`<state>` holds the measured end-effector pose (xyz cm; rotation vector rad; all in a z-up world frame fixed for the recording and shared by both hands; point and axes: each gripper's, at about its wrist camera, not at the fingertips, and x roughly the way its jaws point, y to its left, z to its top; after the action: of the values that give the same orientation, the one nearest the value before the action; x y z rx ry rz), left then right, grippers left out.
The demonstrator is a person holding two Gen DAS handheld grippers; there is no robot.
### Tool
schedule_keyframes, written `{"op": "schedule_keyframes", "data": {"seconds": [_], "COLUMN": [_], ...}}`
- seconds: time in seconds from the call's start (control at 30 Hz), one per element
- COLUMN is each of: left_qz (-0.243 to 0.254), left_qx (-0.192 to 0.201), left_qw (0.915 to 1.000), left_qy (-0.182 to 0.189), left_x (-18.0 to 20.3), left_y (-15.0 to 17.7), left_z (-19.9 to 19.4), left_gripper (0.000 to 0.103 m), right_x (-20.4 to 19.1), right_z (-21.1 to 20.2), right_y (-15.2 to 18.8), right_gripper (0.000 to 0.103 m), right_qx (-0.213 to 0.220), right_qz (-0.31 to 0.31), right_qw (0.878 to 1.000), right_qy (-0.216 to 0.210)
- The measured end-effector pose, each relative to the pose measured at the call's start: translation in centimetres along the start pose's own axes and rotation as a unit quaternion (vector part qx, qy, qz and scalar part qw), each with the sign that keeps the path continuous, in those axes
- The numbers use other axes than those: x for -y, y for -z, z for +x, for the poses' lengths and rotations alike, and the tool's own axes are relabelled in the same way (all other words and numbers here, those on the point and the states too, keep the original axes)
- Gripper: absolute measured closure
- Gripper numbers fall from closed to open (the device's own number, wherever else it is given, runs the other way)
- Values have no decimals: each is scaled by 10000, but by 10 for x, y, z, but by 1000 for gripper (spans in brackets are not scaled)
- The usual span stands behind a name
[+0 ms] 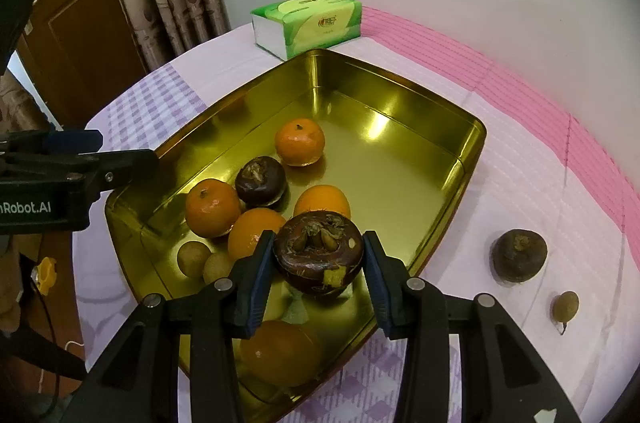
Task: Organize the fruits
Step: 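Lower the dark brown fruit into the tin tray and open the right gripper, then move the right gripper to the small brown-green fruit on the cloth and grasp it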
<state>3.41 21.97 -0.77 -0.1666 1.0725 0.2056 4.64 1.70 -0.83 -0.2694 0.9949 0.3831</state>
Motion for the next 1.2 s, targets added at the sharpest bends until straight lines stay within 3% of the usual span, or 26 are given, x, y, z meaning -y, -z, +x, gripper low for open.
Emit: {"op": "schedule_keyframes", "data": {"seconds": [0.73, 1.2], "left_qz": [58, 106], "left_qx": [-6, -3], "left_qw": [10000, 9999], "left_qy": [9, 28], "left_x": [5, 7], "left_y": [3, 1], "left_z": [3, 3], "left_gripper": [14, 14], "right_x": [-3, 3], "right_z": [-1, -26], "right_y": [1, -1], "right_gripper": [62, 62], "right_qx": [22, 383], "right_qz": [11, 219], "right_qw": [10000, 9990], "right_qy": [-64, -88]}}
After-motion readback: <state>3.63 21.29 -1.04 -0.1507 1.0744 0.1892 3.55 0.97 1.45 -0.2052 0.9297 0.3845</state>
